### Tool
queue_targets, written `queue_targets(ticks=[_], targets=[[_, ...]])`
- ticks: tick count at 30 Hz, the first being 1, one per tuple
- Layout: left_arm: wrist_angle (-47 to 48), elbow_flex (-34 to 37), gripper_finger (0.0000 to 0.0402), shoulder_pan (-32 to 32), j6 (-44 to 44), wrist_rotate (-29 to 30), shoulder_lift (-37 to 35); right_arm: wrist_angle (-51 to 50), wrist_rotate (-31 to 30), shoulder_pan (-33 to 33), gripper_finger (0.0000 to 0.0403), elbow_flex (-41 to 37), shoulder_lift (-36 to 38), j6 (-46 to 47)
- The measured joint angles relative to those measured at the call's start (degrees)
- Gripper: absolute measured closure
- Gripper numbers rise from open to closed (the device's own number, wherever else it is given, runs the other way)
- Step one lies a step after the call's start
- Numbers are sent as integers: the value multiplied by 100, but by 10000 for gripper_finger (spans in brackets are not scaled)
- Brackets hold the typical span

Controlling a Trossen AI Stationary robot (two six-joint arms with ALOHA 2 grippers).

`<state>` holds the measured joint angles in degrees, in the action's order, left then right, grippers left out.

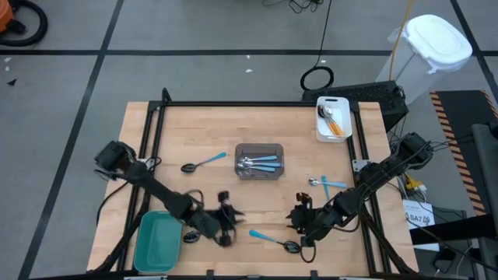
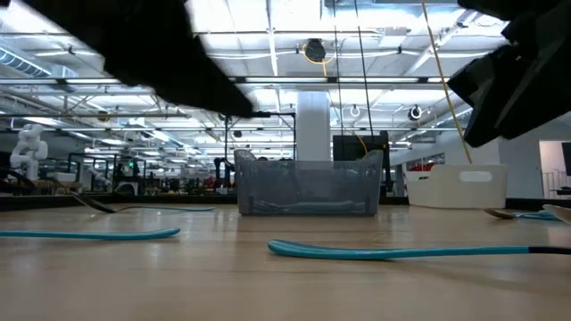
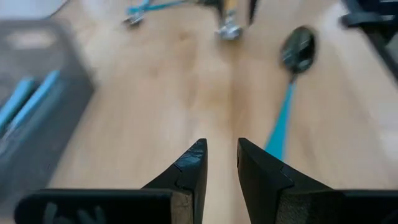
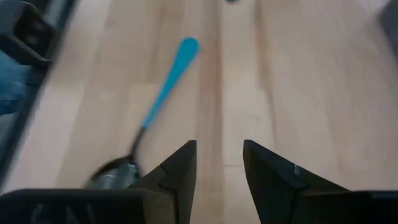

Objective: Sort silverware by color (type)
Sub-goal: Put the yellow spoon into the white bin

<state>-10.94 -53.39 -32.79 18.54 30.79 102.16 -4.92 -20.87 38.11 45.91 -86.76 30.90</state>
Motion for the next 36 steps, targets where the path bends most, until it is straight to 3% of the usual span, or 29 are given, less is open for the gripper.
queue_targets(ticks=[4,8,11,13,23,31,36], targets=[[1627,-1249,314,-29,111,-23,704,247,39,6,275,6,0,-163],[3523,-2460,314,-60,816,-28,1310,344,36,17,275,4,-2,-193],[4472,-3070,314,-128,1327,-70,1623,353,34,20,275,4,-2,-202],[4581,-3338,314,-187,1556,-76,1756,340,22,59,275,4,-3,-171],[5039,-3508,314,-504,2565,212,1723,404,-8,409,275,4,-4,81],[6014,-3508,314,-532,2176,242,1702,387,-10,557,275,4,-4,263],[6210,-3487,314,-683,2087,786,1695,433,-89,587,275,4,-4,67]])
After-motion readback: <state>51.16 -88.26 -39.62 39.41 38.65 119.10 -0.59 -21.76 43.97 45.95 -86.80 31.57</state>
